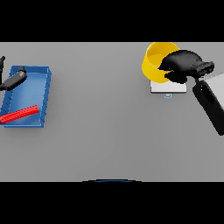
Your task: Pick up the red beaker and tilt it to pour out 1 green nut into yellow bowl. Pick up the yellow bowl and place it on the metallic measuring scale.
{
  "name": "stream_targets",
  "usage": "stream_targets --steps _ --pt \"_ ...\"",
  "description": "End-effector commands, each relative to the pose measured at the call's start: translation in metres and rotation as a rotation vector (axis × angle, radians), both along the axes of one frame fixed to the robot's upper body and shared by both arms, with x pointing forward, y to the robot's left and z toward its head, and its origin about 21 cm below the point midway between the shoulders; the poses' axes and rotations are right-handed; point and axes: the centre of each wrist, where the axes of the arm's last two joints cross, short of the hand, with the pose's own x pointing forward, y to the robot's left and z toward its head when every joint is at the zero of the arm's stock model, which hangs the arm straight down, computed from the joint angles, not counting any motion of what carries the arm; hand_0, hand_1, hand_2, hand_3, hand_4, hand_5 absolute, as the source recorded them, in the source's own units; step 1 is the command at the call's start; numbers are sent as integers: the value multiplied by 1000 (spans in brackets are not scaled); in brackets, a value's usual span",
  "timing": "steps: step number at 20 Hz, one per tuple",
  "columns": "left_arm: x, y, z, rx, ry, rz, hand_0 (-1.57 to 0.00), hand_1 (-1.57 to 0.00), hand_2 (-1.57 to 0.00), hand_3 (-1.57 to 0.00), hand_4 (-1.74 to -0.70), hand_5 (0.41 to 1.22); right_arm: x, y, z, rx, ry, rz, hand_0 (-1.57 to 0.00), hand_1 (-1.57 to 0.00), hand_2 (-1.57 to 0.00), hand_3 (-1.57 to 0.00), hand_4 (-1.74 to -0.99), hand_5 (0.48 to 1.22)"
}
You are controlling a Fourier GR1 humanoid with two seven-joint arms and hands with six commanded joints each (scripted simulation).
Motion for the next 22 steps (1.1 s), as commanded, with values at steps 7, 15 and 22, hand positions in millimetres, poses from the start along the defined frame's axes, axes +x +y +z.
stream_targets --steps 7,15,22 --pt "0 5 1 11 -1 19 1 1 1 1 -818 759 19 -27 -29 -5 15 -121 -1571 -1571 -1571 -1254 -1722 1221" --pt "3 3 -2 7 1 14 1 1 1 1 -796 729 28 -33 -64 1 37 -158 -1571 -1499 -1565 -1500 -1727 1221" --pt "6 4 3 9 0 6 1 1 1 1 -813 745 35 -36 -67 24 78 -174 -1543 -1443 -1496 -1022 -1659 1221"
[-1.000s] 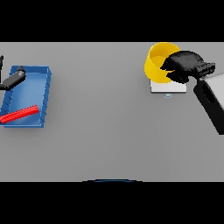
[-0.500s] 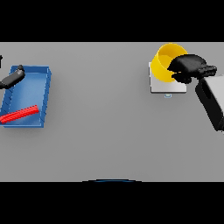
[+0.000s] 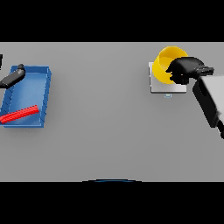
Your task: Pick up the red beaker and tilt it to pour out 1 green nut into yellow bowl. Pick up the yellow bowl and place it on the metallic measuring scale.
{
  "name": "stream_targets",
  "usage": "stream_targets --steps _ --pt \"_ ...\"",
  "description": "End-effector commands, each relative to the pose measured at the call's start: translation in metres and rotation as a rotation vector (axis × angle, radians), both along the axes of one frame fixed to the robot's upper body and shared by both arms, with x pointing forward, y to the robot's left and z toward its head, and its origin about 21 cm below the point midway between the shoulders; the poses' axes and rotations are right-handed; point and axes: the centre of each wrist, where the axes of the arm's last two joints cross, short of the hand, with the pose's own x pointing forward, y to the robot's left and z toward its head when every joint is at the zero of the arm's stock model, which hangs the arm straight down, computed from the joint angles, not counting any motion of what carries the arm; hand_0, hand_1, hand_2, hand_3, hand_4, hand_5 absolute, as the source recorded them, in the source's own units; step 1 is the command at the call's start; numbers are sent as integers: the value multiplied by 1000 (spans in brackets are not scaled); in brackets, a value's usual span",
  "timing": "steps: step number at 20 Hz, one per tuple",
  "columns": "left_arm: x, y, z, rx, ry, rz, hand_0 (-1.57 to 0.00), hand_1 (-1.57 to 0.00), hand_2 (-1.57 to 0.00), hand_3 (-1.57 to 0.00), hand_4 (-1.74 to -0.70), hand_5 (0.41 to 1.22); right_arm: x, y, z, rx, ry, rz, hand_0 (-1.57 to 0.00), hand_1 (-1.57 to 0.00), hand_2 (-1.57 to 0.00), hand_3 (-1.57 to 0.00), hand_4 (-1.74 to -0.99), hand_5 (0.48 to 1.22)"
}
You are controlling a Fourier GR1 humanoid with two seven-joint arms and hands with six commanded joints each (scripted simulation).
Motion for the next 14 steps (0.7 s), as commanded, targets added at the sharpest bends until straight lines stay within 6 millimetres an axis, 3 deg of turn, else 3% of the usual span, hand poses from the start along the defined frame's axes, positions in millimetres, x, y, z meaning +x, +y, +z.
stream_targets --steps 1,3,6,9,14 --pt "1 -2 -3 0 10 3 1 1 1 1 -812 745 -1 -3 -2 -1 9 -12 -1525 -1350 -1348 -907 -1596 1134" --pt "1 -3 -1 3 8 7 1 1 1 1 -815 744 0 -1 -3 0 25 -21 -975 -866 -954 -762 -1504 983" --pt "2 -6 -8 7 22 6 1 1 1 1 -805 740 3 -2 0 -3 34 -22 -499 -443 -597 -635 -1425 851" --pt "5 -4 -8 -1 6 8 1 1 1 1 -810 739 3 -2 -4 3 47 4 -255 -226 -390 -541 -1385 780" --pt "3 -5 -8 -10 8 4 1 1 1 1 -816 733 5 0 -5 -25 73 21 -83 -73 -173 -387 -1325 737"
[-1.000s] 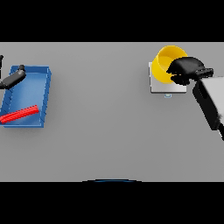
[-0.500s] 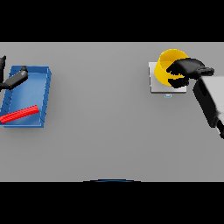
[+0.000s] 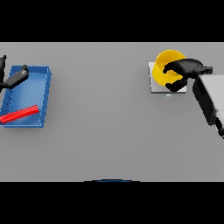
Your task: Pick up the red beaker and tilt it to pour out 1 green nut into yellow bowl. Pick up the yellow bowl and place it on the metallic measuring scale.
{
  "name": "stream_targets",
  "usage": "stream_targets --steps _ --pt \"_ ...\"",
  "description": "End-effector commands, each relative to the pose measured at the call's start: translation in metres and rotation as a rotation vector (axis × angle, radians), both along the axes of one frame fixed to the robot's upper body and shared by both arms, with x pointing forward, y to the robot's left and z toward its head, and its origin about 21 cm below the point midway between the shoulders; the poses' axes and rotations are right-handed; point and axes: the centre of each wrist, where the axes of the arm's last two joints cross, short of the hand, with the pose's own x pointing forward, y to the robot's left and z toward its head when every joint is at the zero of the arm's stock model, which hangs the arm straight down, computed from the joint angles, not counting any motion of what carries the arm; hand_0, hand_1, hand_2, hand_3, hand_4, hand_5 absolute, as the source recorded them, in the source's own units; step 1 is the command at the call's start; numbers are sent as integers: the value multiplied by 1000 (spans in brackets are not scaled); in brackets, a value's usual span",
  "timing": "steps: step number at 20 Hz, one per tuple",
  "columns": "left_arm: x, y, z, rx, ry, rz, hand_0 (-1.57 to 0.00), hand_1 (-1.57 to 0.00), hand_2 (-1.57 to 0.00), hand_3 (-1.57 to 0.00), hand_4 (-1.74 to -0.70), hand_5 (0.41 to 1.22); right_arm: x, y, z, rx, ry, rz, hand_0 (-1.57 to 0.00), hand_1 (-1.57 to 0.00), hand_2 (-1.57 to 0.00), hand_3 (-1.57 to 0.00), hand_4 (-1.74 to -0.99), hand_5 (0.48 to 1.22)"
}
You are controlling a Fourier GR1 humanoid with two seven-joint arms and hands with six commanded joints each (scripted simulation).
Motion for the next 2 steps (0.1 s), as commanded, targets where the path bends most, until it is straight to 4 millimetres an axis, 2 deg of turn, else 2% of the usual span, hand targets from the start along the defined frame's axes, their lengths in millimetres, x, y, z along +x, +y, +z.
stream_targets --steps 1,2 --pt "0 2 4 2 -1 7 1 1 1 1 -820 734 -1 -2 -1 -4 2 0 -66 -59 -142 -365 -1316 735" --pt "0 2 3 1 -1 10 1 1 1 1 -821 734 1 -1 2 -12 -2 -4 -53 -47 -115 -348 -1308 733"
